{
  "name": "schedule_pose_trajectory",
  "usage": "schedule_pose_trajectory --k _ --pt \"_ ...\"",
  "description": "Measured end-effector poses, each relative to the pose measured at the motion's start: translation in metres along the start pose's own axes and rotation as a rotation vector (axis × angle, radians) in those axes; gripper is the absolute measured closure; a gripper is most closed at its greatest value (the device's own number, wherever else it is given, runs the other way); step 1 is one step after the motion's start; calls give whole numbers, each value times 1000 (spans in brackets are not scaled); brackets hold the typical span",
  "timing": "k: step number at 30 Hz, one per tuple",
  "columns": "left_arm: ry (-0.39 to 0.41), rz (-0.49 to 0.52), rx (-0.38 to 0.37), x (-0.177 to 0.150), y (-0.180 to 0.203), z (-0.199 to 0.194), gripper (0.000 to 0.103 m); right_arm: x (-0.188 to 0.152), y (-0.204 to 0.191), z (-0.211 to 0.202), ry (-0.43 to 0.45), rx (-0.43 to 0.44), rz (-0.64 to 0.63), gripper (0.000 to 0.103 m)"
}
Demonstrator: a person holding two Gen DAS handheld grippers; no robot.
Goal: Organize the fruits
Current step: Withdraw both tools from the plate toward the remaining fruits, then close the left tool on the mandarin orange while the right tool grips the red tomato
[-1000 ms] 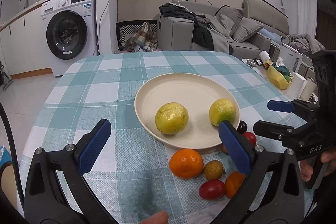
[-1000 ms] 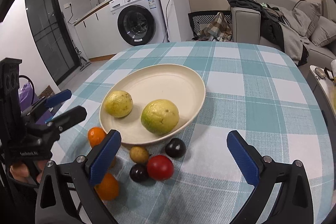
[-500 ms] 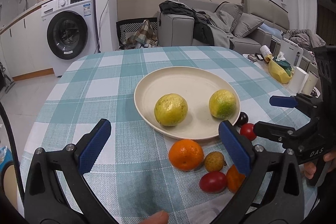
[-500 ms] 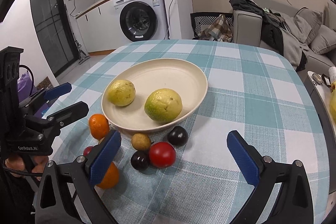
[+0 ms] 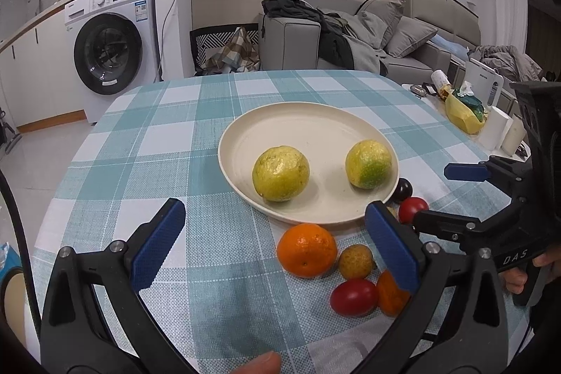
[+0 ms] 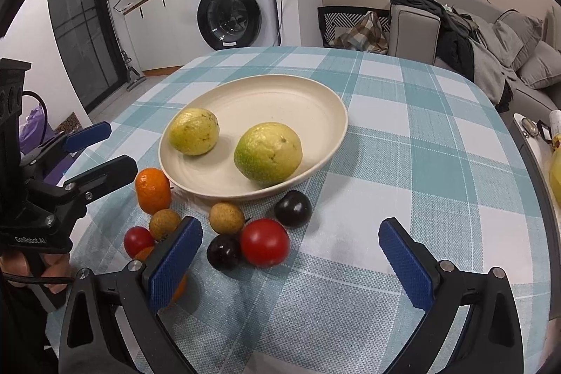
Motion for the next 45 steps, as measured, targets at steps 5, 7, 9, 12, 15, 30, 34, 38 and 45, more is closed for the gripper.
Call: schedule_pose_trajectory --k 5,7,9,12,15,30,34,38,45 --pt "-16 18 -11 -1 3 1 1 -3 3 0 -25 4 8 0" --pt "-19 26 -9 -3 4 1 1 -4 3 1 -38 13 3 1" --pt "-27 26 -16 -3 4 2 1 -6 2 2 -45 17 -4 1" --pt "-44 29 -23 -4 4 3 1 -7 2 4 -51 31 4 5" --pt "-59 30 -36 -5 3 6 1 -7 2 2 -55 59 8 13" --pt "-136 27 -81 -12 2 23 13 -7 12 5 -57 79 72 31" --pt "-143 29 -80 -14 3 26 17 -7 12 5 -52 109 93 40" --pt "-157 22 -86 -15 3 28 27 -7 13 6 -49 130 110 45" --pt "-204 0 -180 -19 3 34 56 -7 13 4 -41 132 116 47"
Point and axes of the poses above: each gripper's, at about its wrist camera, not at the fingertips, and z roughly the way its jaws point, y to its right, x to its top, the point moved 3 cm from there along z, roughly the way its jaws point, and after that the axes turned 7 degrees about x, right-handed, at the moved point
